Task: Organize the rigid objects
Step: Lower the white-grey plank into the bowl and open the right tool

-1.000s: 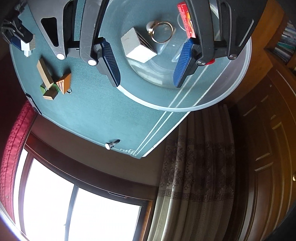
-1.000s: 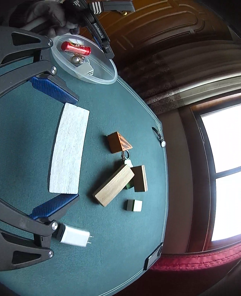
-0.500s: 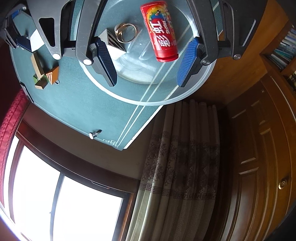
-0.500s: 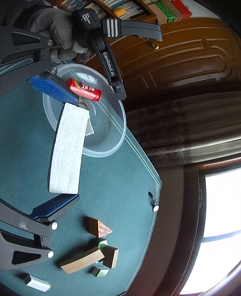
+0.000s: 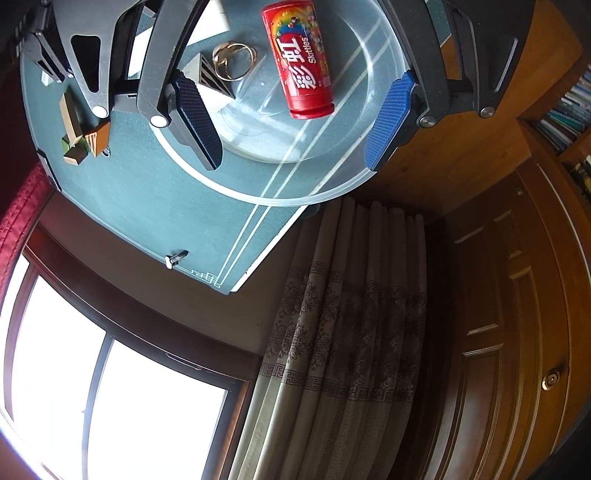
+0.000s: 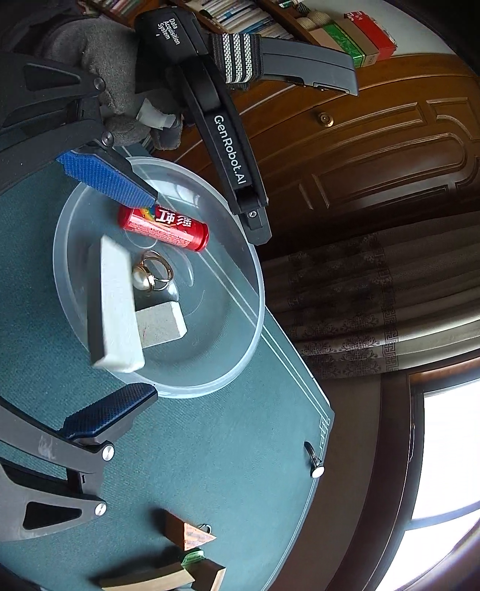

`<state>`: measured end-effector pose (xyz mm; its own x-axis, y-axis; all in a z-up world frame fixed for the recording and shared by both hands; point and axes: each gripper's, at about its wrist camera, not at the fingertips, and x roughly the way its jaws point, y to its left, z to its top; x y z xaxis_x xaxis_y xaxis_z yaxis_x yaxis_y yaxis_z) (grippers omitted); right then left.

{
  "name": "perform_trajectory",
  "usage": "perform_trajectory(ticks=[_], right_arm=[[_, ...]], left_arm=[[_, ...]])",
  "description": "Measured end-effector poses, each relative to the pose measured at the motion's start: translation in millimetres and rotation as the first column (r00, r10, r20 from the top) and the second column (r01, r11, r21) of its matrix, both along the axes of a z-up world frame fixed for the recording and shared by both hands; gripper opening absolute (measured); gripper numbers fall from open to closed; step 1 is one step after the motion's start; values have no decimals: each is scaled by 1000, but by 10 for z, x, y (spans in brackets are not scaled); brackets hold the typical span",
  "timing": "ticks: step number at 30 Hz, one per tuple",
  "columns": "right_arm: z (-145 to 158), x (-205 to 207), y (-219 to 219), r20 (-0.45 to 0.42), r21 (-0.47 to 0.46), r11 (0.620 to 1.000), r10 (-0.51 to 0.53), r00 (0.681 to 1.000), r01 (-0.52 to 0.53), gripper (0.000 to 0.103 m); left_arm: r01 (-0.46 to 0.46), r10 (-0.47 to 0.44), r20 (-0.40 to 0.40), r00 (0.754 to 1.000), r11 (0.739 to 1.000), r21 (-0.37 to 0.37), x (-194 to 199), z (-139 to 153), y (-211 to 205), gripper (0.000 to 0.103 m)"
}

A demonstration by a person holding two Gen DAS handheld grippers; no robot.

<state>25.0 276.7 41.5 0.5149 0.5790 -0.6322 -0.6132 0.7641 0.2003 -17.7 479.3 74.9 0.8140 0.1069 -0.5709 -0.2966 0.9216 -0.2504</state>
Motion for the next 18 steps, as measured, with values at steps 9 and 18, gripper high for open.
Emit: perform_trajectory(ticks=[9, 18], right_arm=[[-70, 8, -318, -32, 1, 997, -76, 997, 77, 98], [-125, -2, -841, -49, -1, 974, -227, 973, 227, 98]], left_arm=[[20, -20, -15, 1000, 1000, -1, 17, -30, -62, 81], [62, -62, -34, 998, 998, 5, 74, -90, -273, 81]])
